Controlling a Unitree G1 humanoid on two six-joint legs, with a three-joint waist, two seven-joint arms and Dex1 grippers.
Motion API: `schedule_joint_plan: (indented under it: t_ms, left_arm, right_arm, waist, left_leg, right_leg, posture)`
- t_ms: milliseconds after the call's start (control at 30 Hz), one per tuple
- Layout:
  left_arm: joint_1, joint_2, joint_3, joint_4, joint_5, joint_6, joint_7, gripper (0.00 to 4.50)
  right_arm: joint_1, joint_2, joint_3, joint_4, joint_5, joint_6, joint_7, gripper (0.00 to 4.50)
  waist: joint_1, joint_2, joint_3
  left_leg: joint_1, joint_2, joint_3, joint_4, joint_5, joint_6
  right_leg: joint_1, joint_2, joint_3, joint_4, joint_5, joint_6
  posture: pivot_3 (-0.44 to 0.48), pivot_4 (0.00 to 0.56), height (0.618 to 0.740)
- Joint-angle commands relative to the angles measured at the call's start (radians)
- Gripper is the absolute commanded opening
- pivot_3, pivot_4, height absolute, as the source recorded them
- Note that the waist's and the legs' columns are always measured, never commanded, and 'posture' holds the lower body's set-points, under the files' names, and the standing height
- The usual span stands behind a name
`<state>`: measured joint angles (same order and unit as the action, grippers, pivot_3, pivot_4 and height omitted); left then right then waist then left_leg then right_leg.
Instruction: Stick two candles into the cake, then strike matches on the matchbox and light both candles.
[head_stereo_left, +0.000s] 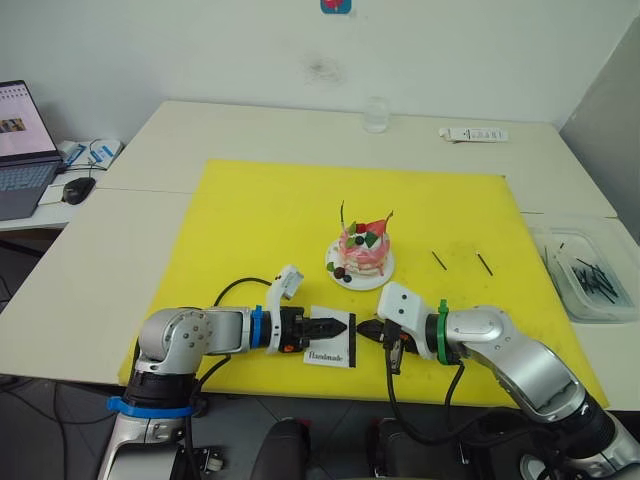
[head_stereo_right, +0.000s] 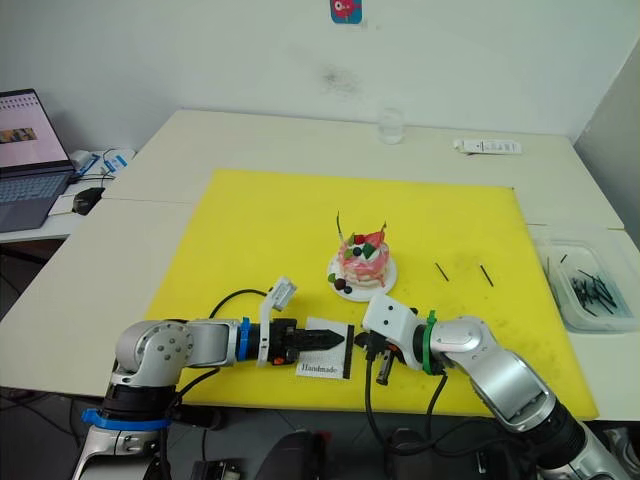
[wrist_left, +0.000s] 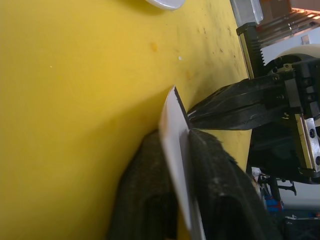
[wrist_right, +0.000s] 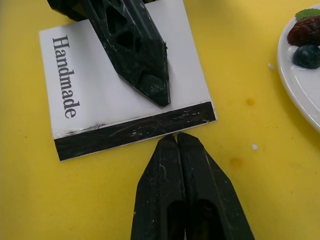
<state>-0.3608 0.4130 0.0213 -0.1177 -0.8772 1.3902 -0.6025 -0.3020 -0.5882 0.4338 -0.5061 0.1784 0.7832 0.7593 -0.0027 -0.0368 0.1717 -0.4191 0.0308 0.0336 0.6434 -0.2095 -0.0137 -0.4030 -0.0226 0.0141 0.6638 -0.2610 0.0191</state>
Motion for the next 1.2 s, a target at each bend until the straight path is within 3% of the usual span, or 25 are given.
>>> schedule_joint_plan:
  t_ms: [33,367,700,900,1000,1200]
  left_arm:
    - [0.034,0.01,-0.044,0.026,0.049,0.003,0.023,0.02]
    - [0.033,0.024,0.0,0.011,0.026,-0.02,0.015,0.02]
    - [0.056,0.058,0.106,-0.185,-0.106,-0.061,-0.05,0.02]
    - [0.09,0.039,0.221,-0.256,-0.286,-0.076,-0.063,0.02]
    - [0.102,0.057,0.223,-0.276,-0.321,-0.081,-0.061,0.0]
    - [0.102,0.061,0.179,-0.277,-0.292,-0.139,-0.036,0.0]
  right_arm:
    - [-0.014,0.007,0.005,-0.025,0.003,-0.004,0.002,0.0]
    - [-0.005,0.005,-0.045,-0.058,0.02,0.002,-0.011,0.0]
    - [0.079,-0.03,-0.358,-0.211,0.178,-0.004,-0.011,0.0]
    - [0.219,0.047,-0.523,-0.256,0.151,-0.142,-0.147,0.0]
    - [0.272,0.079,-0.551,-0.248,0.134,-0.211,-0.184,0.59]
    - [0.329,0.153,-0.509,-0.089,0.009,-0.403,-0.287,2.73]
  waist:
    - [0.0,0.0,0.0]
    - [0.0,0.0,0.0]
    - [-0.001,-0.001,0.001]
    - [0.0,-0.001,0.001]
    - [0.0,0.0,0.002]
    - [-0.001,0.0,0.002]
  left_leg:
    - [0.0,0.0,0.0,0.0,0.0,0.0]
    - [0.0,0.0,0.0,0.0,0.0,0.0]
    - [-0.002,0.001,-0.001,-0.002,0.0,0.0]
    - [-0.006,0.001,-0.001,-0.002,0.0,0.0]
    - [-0.006,0.001,-0.001,-0.002,0.0,0.0]
    - [-0.006,0.0,-0.001,0.0,0.0,0.0]
  right_leg:
    - [0.0,0.0,0.0,0.0,0.0,0.0]
    - [0.0,0.0,0.0,0.0,-0.002,-0.004]
    - [-0.002,0.0,-0.001,0.0,-0.001,-0.001]
    - [-0.004,0.0,-0.003,-0.002,-0.002,-0.001]
    - [-0.004,0.0,-0.002,-0.001,-0.002,-0.001]
    - [-0.003,0.0,-0.001,-0.001,-0.003,-0.003]
  posture:
    - [0.0,0.15,0.738]
    - [0.0,0.15,0.738]
    - [0.0,0.15,0.738]
    - [0.0,0.15,0.738]
    - [0.0,0.15,0.738]
    - [0.0,0.15,0.738]
